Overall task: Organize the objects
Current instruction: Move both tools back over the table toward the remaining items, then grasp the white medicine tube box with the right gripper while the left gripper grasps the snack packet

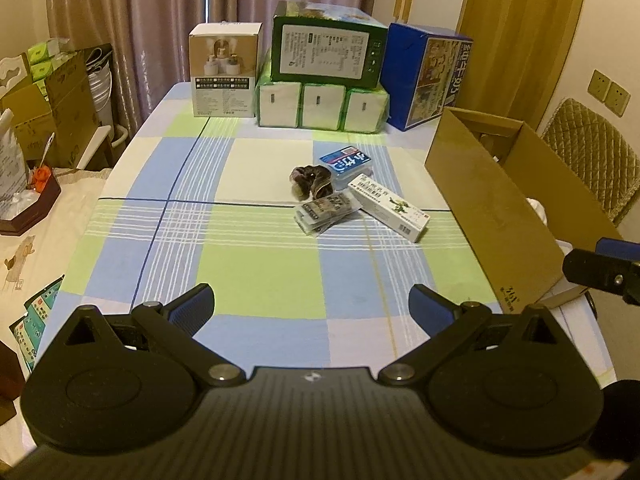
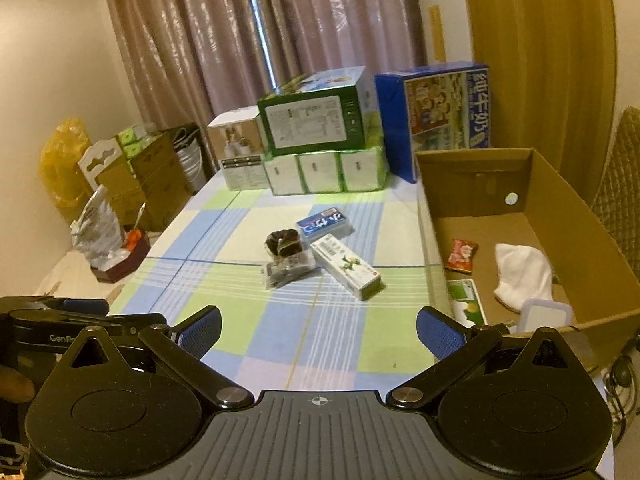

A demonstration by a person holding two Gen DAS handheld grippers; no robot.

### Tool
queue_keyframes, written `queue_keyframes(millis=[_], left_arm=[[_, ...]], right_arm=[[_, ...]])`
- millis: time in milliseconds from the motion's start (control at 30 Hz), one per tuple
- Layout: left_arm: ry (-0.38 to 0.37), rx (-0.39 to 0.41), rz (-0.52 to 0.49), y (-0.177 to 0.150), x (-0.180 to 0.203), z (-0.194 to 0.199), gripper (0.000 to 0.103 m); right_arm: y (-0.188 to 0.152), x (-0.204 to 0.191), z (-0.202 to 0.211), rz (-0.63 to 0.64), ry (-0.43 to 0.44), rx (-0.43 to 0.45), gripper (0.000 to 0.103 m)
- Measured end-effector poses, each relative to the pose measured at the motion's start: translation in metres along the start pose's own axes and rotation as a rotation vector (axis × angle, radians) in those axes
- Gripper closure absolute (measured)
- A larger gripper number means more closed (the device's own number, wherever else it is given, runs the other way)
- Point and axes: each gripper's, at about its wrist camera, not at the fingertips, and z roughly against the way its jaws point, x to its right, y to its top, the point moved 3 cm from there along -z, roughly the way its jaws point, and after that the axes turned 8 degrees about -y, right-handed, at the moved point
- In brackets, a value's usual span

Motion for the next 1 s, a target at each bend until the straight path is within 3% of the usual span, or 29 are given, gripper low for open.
queue_keyframes(millis=[300,600,800,1000], left_arm=[[0.017,-0.047,-0.011,0.003,-0.023,-0.033,0.001],[-0.010,-0.065,-0.092,0.019,-0.043,-0.085,0.002],[-0.023,-0.079,-0.134,0.029,-0.050,-0.126,0.005],[-0.040,-0.073,-0.178,0.039,-0.049,-0.161,0.011]], right_arm=[[0.001,-0.014,-0.039,0.067,0.023,-0.029,0.002],[0.006,-0.023,-0.108,0.205,-0.003,-0.044,0.003],[0.004,-0.027,-0.166,0.291,-0.004,-0.062,0.017],[0.007,-0.017,-0.219,0.308,-0.080,-0.086,0.026]])
